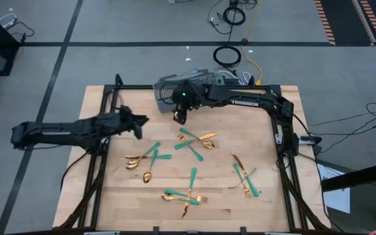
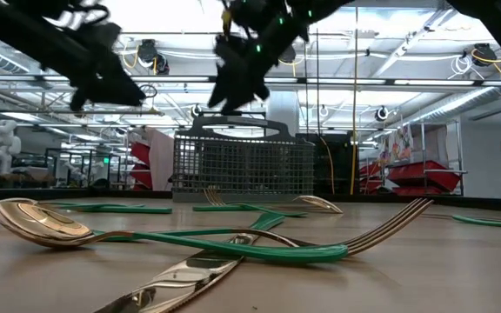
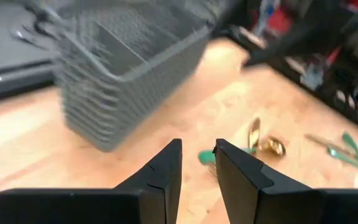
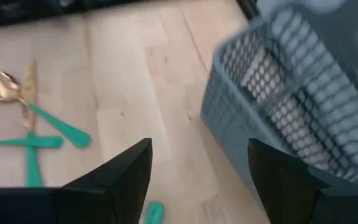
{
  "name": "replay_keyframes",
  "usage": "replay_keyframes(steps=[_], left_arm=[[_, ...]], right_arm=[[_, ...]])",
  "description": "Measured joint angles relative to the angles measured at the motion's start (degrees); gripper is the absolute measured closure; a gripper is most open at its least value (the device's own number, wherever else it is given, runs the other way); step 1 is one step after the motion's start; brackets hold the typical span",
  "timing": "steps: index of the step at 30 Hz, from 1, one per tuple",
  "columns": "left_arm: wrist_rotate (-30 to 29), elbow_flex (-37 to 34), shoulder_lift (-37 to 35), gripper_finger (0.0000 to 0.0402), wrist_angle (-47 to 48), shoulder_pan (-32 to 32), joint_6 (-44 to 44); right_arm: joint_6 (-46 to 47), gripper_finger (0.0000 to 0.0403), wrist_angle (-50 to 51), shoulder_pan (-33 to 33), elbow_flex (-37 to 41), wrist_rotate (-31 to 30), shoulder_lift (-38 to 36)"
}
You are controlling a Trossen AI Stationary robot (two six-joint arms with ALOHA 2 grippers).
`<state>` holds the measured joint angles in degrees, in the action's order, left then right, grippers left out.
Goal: Sort silverware
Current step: Adjust the gray silverware organizer
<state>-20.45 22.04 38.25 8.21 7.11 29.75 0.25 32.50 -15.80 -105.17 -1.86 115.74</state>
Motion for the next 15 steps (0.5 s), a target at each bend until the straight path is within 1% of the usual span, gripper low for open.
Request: replay_keyframes(steps=[2,5,8,10,15], left_arm=[[1.1,-0.1,4.9,0.0300,-4.7,0.0,-0.1],[1.0,0.0,11.6,0.0300,-12.2,0.4,-2.0],[0.9,0.0,18.1,0.0300,-18.9,1.9,-3.6],[1.2,0.0,22.1,0.0300,-22.0,3.4,-3.8],[2.3,0.0,30.8,0.0300,-29.0,7.4,-8.3]], right_arm=[[-1.3,0.0152,2.9,0.3,-3.6,-1.2,0.0],[-3.8,0.0152,5.2,0.5,-8.0,-3.9,0.0],[-5.2,0.0152,7.4,0.5,-11.4,-4.6,0.0],[-5.9,0.0152,7.6,0.6,-12.8,-4.6,0.0],[-6.1,0.0152,7.8,0.5,-13.9,-4.6,0.0]])
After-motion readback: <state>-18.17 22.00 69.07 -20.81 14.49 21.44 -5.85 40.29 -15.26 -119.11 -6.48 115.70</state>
